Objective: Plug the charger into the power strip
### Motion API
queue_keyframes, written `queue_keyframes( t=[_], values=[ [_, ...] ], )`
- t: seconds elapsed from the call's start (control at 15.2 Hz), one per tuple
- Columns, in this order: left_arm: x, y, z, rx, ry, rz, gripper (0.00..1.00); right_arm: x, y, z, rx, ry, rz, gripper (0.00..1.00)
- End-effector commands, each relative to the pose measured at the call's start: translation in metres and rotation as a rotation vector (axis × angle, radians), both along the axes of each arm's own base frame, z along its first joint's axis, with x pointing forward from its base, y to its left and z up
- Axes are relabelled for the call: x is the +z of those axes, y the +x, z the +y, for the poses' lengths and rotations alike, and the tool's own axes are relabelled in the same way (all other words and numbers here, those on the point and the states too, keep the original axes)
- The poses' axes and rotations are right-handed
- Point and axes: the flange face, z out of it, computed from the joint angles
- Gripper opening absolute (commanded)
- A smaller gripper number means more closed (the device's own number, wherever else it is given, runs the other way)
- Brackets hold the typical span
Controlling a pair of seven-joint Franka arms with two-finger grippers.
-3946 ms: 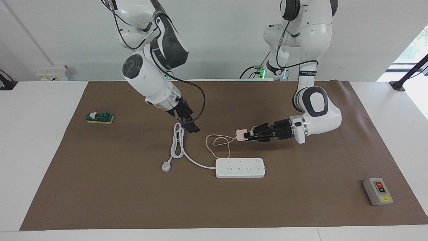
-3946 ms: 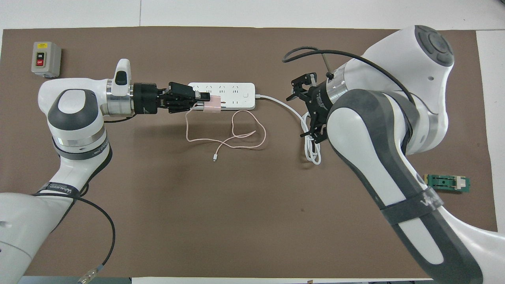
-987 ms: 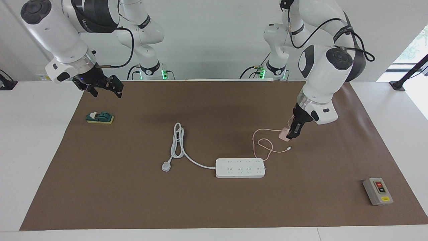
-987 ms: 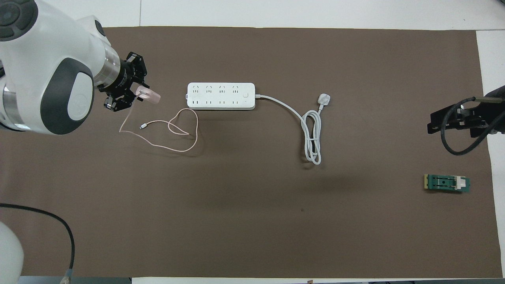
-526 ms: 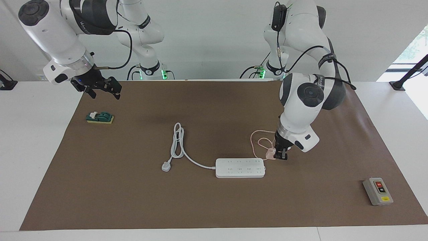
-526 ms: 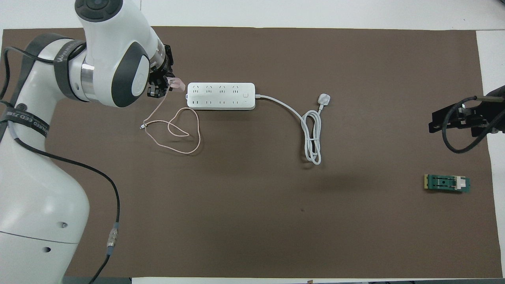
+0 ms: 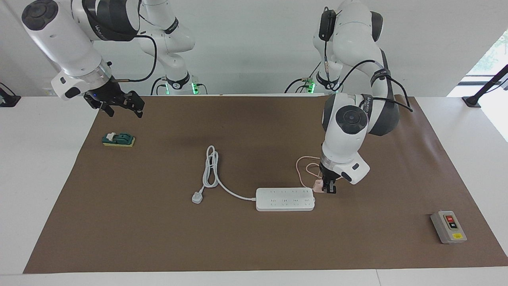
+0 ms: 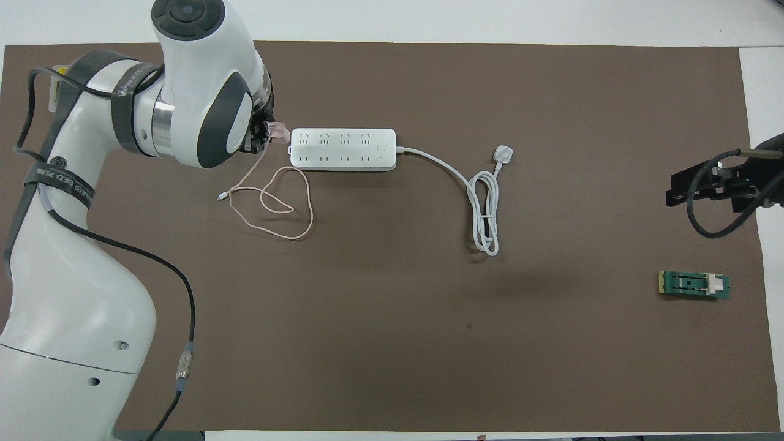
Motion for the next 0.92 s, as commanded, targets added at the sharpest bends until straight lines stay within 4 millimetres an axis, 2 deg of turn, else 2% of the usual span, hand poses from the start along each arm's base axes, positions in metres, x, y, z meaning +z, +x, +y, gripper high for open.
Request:
queue_keyframes(
  t=[0.0,0.13,0.33,0.85],
  values=[
    [-0.012,-0.006,-0.011,-0.005,0.03,-0.009,0.0,0.003,-0.004,-0.005,0.019,-0.014,-0.001,1.0],
    [-0.014,-0.008,-0.011,-0.003,0.027,-0.005,0.0,0.003,-0.004,-0.005,0.019,-0.014,-0.001,1.0],
    [-0.028,-0.014,-0.013,-0.012,0.02,-0.008,0.0,0.003,-0.004,-0.005,0.019,-0.014,-0.001,1.0],
    [-0.036,-0.017,-0.012,-0.022,0.0,-0.027,0.0,0.003,-0.004,-0.005,0.019,-0.014,-0.001,1.0]
  ],
)
